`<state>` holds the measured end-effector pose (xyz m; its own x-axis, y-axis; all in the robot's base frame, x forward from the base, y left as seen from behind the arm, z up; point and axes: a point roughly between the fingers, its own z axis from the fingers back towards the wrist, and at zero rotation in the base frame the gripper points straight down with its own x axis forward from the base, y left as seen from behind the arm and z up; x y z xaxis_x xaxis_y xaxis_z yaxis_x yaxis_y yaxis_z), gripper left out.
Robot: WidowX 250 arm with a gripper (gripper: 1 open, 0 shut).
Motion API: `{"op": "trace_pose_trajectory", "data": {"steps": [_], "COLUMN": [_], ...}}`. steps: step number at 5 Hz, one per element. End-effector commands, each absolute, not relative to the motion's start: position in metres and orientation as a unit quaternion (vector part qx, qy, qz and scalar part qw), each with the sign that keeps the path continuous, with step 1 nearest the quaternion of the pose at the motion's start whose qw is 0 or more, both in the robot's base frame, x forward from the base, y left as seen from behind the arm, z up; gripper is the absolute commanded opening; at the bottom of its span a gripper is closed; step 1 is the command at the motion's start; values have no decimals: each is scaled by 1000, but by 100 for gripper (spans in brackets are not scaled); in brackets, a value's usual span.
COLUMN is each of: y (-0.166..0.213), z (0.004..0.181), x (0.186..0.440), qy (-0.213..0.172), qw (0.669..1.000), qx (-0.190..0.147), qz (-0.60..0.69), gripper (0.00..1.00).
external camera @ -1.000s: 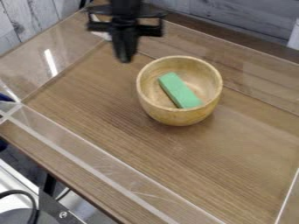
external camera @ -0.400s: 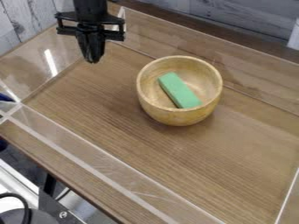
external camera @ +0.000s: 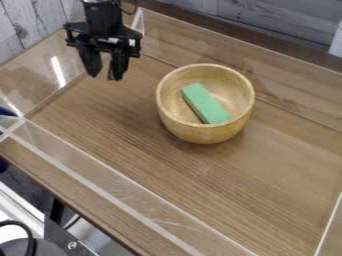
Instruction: Put the green block in the brown bowl
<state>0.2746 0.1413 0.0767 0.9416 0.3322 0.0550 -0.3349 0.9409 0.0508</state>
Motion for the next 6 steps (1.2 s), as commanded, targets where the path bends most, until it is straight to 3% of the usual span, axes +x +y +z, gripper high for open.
{"op": "trace_pose_trajectory", "data": {"steps": [1,2,3,5,6], "y": [144,144,146,133,113], "z": [120,142,147,160,156], "x": [274,263,253,254,254], "qy": [-91,-116,-130,-142,-154], "qw": [984,984,985,984,981], "qx": [35,32,27,-65,-60], "qz": [151,132,109,85,102], "gripper": [100,100,100,100,100]}}
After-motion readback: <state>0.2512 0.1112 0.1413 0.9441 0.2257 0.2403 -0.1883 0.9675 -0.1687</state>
